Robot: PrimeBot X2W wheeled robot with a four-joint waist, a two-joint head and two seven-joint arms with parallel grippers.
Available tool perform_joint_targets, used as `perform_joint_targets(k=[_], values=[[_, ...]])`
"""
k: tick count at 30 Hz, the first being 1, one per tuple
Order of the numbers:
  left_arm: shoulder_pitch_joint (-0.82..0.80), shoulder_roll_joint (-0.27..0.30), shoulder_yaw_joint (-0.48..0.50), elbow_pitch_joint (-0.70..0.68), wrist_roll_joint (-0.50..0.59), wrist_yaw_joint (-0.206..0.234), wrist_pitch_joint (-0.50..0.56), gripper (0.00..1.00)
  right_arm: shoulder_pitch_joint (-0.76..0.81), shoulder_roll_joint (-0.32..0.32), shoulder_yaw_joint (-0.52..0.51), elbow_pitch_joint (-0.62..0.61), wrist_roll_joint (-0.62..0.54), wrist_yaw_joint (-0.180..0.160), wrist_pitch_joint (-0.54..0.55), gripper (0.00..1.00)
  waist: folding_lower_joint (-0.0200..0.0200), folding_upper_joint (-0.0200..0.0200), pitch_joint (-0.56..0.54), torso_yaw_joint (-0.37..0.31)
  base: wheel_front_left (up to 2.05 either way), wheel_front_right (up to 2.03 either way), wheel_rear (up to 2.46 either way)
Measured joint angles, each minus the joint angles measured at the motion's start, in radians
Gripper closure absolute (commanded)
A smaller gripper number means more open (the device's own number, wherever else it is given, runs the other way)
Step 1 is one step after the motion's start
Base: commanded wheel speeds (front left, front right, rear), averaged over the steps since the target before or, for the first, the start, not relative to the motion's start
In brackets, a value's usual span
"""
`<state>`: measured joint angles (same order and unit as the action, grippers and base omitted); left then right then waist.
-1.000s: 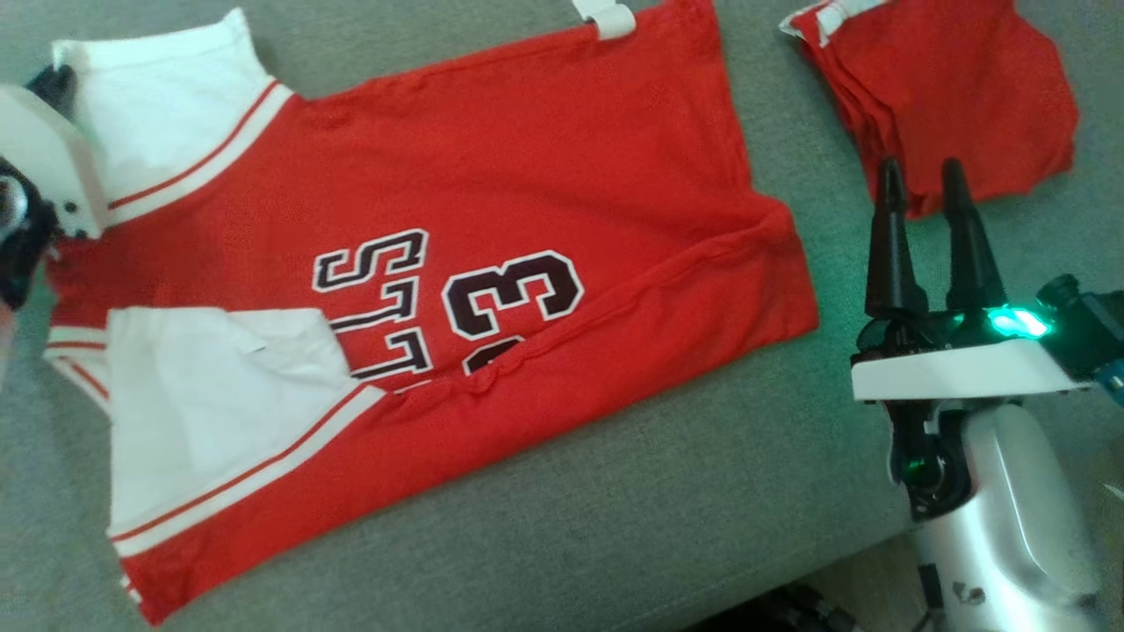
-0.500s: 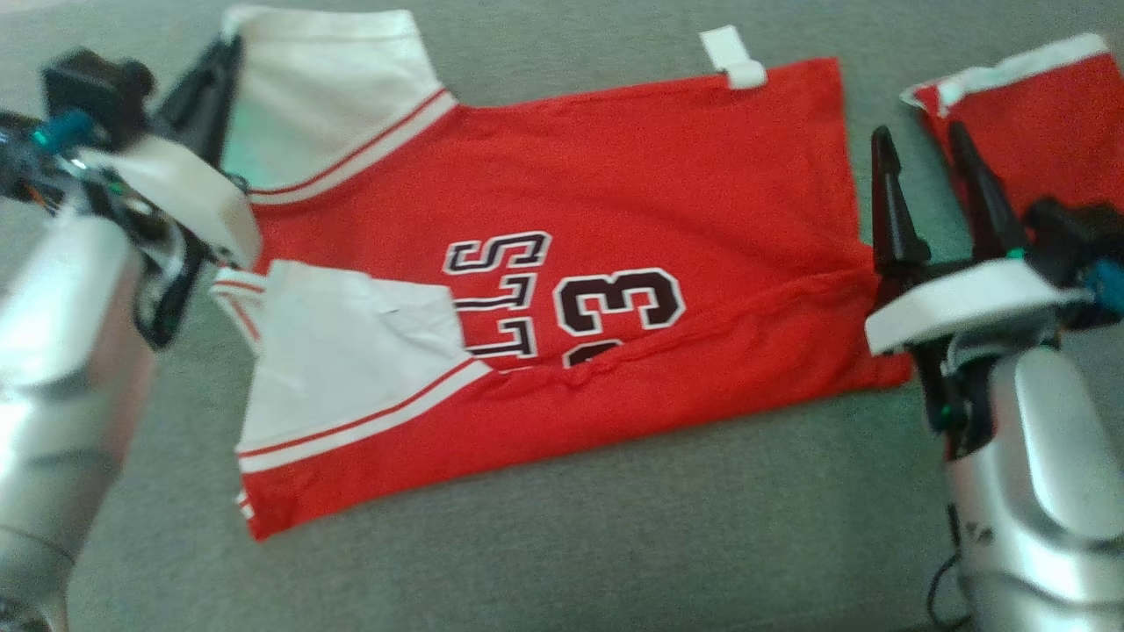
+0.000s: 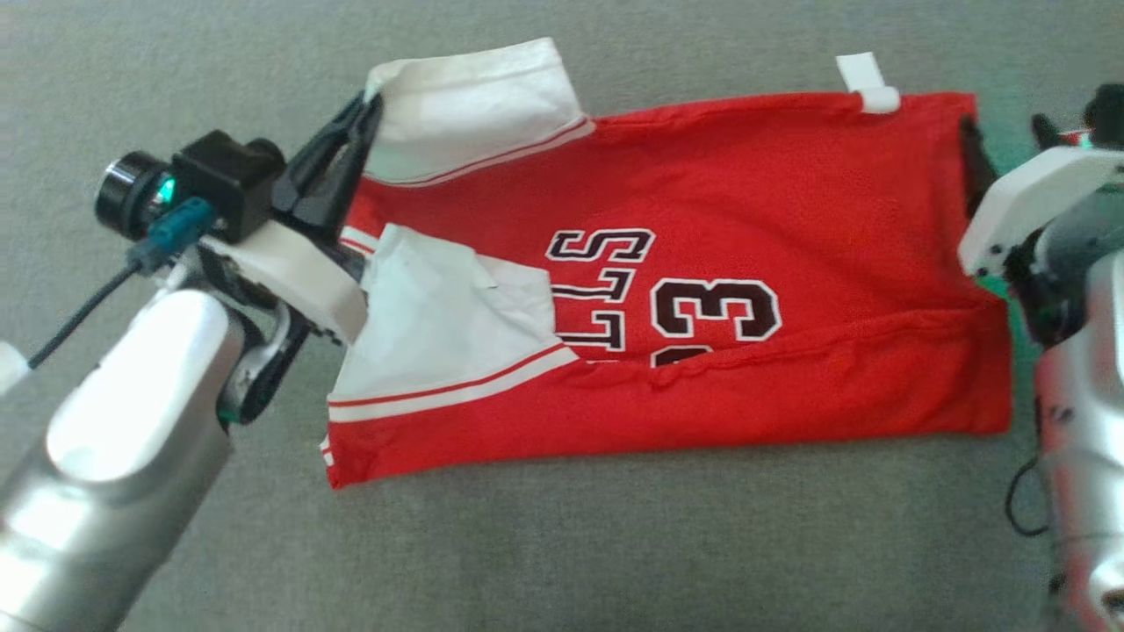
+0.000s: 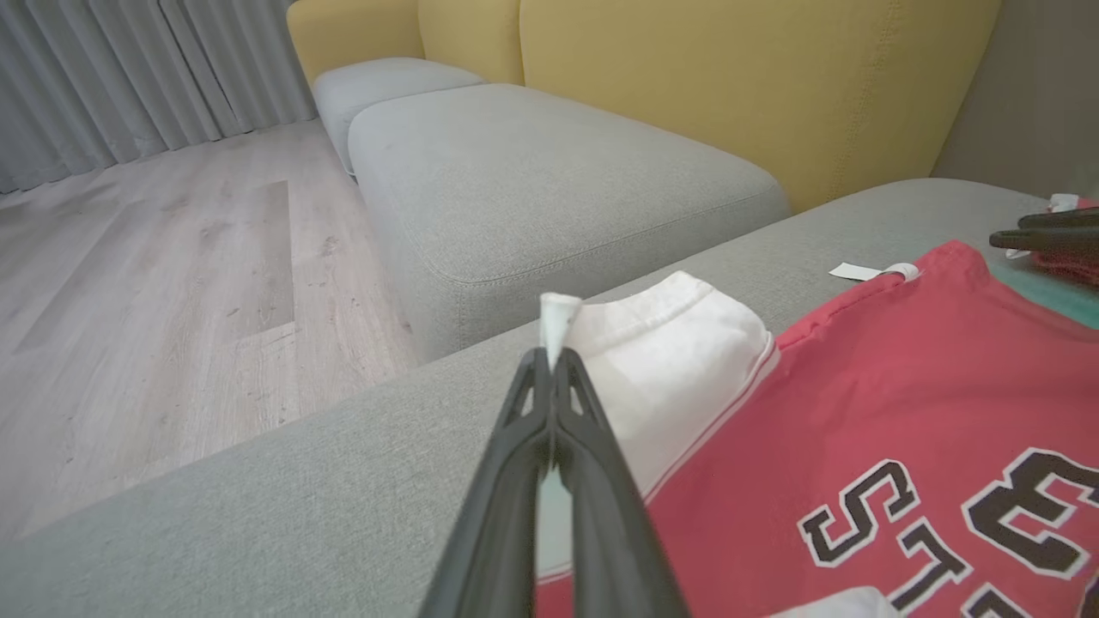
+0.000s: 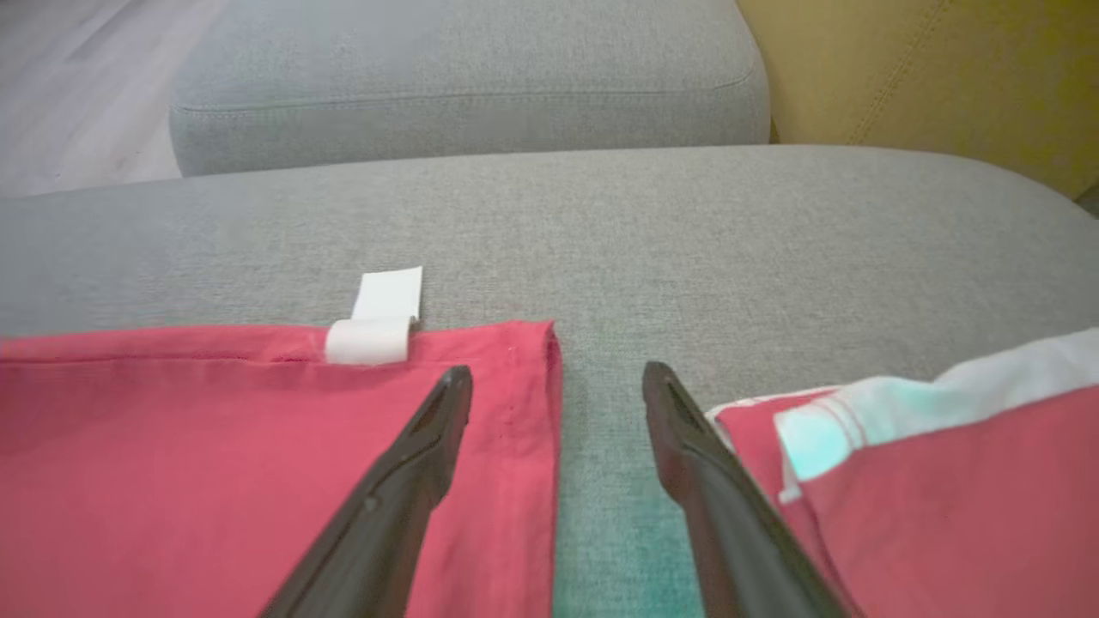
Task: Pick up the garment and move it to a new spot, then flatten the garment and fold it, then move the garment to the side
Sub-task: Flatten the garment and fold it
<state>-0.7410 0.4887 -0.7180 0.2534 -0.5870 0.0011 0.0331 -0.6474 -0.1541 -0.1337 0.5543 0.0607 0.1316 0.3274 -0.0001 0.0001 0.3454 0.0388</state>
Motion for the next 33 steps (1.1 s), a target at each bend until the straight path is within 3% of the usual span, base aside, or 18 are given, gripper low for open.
perform_joint_targets(k=[11,17,18,19,26,33], values=[[0.029,0.015,-0.024,-0.149,-0.003,0.026,0.055,1.0,-0.162,-0.063,-0.01,0.262,-0.051,0.0,-0.003,0.0,0.0002,0.0,0.051,0.044,0.0,0.0,0.0],[0.029,0.019,-0.025,-0.165,-0.003,0.034,0.06,1.0,-0.245,-0.094,0.063,0.367,-0.071,0.0,-0.024,0.0,0.0001,0.0,0.072,0.051,0.0,0.0,0.0],[0.029,0.02,-0.025,-0.164,-0.003,0.034,0.059,1.0,-0.255,-0.1,0.076,0.379,-0.071,0.0,-0.025,0.6,0.0001,0.0,0.073,0.051,0.0,0.0,0.0],[0.029,0.02,-0.025,-0.162,-0.003,0.034,0.059,1.0,-0.263,-0.105,0.088,0.389,-0.068,0.0,-0.034,1.0,0.0001,0.0,0.073,0.051,0.0,0.0,0.0],[0.029,0.02,-0.01,-0.111,-0.012,0.053,0.042,1.0,-0.281,-0.107,0.196,0.417,0.033,0.0,-0.133,1.0,0.0002,0.0,0.055,0.037,0.0,0.0,0.0],[0.012,0.026,0.039,-0.026,-0.015,0.078,-0.003,1.0,-0.324,-0.109,0.301,0.357,0.179,0.0,-0.214,1.0,0.0001,0.0,0.039,0.004,0.0,0.0,0.0]])
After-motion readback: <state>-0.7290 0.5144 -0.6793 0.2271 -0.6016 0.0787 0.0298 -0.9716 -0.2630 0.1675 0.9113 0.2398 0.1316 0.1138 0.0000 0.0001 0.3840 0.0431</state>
